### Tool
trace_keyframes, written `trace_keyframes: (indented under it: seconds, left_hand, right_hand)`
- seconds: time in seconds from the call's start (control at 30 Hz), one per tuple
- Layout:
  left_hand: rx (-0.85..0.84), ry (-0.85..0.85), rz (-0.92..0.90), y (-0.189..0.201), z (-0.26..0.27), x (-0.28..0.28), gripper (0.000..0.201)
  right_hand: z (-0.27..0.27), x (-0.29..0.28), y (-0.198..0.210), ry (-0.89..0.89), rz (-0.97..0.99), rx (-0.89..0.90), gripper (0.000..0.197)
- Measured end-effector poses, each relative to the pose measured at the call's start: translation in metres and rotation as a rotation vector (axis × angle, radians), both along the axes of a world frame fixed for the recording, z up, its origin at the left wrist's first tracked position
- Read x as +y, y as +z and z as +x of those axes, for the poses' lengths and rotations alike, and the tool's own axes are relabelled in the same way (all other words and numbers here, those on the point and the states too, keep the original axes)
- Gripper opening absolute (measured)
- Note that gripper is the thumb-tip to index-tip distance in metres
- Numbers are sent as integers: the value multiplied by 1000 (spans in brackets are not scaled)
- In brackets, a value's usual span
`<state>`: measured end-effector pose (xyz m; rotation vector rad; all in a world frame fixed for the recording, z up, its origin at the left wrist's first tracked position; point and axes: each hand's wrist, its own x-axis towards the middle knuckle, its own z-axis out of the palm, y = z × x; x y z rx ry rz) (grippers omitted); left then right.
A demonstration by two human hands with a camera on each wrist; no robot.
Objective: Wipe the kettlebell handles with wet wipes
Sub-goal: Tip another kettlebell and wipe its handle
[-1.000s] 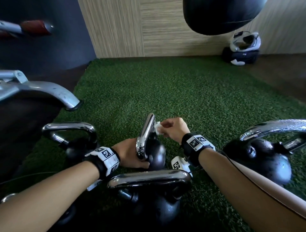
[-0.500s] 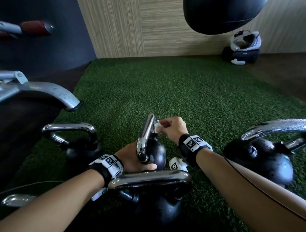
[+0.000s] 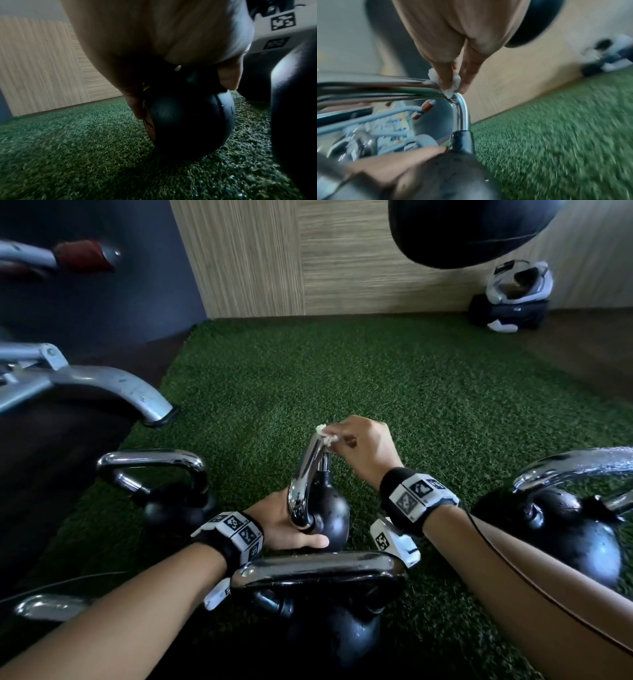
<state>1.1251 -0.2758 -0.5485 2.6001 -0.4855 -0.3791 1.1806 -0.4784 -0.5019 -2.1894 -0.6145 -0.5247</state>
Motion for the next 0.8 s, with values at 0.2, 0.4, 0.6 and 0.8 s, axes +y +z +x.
trace_keyframes:
  seconds: [0.2, 0.4, 0.6, 0.8]
  left_hand:
    - [73, -1, 18, 9, 8, -3, 81]
    - [129, -35, 32, 18, 19, -3, 66]
    - [148, -16, -75, 10, 25, 0, 71]
    - [151, -45, -127, 11, 26, -3, 34]
  right_hand:
    - [-6, 3, -8, 79, -17, -44, 23]
    - [-7, 7, 7, 148, -17, 61, 23]
    - [-16, 8, 17, 152, 40, 194, 23]
    - [-23, 6, 7, 262, 89, 493, 21]
